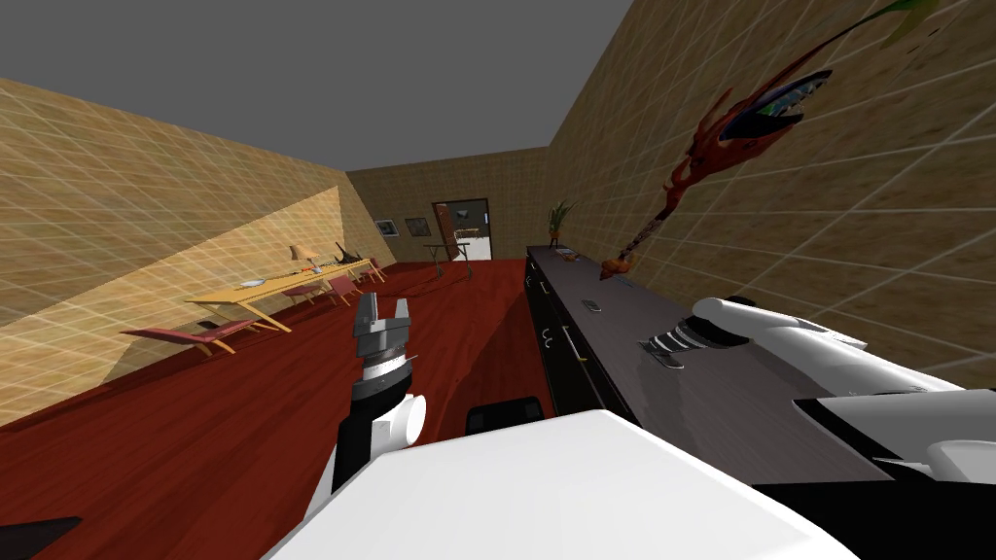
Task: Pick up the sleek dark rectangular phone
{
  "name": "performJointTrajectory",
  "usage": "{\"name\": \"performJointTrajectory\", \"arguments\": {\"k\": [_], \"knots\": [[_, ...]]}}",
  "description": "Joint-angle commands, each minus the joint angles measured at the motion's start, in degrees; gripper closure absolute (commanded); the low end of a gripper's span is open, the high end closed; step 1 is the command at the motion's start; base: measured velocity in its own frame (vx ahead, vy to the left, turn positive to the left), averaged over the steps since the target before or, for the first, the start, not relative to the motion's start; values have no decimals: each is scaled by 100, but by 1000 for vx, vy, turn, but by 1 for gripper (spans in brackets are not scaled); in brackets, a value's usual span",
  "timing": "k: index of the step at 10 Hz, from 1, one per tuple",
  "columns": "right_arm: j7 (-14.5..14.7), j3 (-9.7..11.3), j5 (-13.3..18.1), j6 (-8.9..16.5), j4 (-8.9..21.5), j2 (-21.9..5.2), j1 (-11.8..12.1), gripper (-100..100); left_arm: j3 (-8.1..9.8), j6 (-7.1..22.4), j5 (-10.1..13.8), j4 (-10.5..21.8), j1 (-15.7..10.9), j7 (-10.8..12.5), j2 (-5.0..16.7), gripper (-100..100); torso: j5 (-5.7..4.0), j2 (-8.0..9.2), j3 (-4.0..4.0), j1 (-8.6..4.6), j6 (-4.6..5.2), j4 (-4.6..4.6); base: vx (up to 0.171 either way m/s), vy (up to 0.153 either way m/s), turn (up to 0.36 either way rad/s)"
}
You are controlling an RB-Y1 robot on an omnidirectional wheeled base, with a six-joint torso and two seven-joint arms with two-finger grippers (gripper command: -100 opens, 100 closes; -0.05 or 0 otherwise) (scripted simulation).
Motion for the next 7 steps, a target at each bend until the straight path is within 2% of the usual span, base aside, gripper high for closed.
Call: {"name": "performJointTrajectory", "arguments": {"k": [1,2,3,4,5,7], "knots": [[0,0,0,0,0,0,0,0,0,0,0,0,0,0,0,0,0,0,0,0,0,0,0,0,0],[235,-234,286,138,262,101,-287,100,0,0,0,0,0,0,0,0,0,0,0,0,0,0,14,11,-103],[235,-234,374,138,262,101,-309,100,0,0,0,0,1,0,0,0,4,-4,-2,4,4,0,20,21,-74],[359,-398,580,233,381,158,-467,100,0,0,0,0,0,0,0,0,4,-5,-2,8,4,-1,20,22,-80],[359,-398,614,233,381,158,-467,100,0,0,0,0,0,0,0,0,6,-5,-2,11,4,0,14,16,-27],[606,-728,1002,423,617,273,-782,100,0,0,0,0,0,0,0,0,7,-3,-1,10,2,1,15,14,-67]]}}
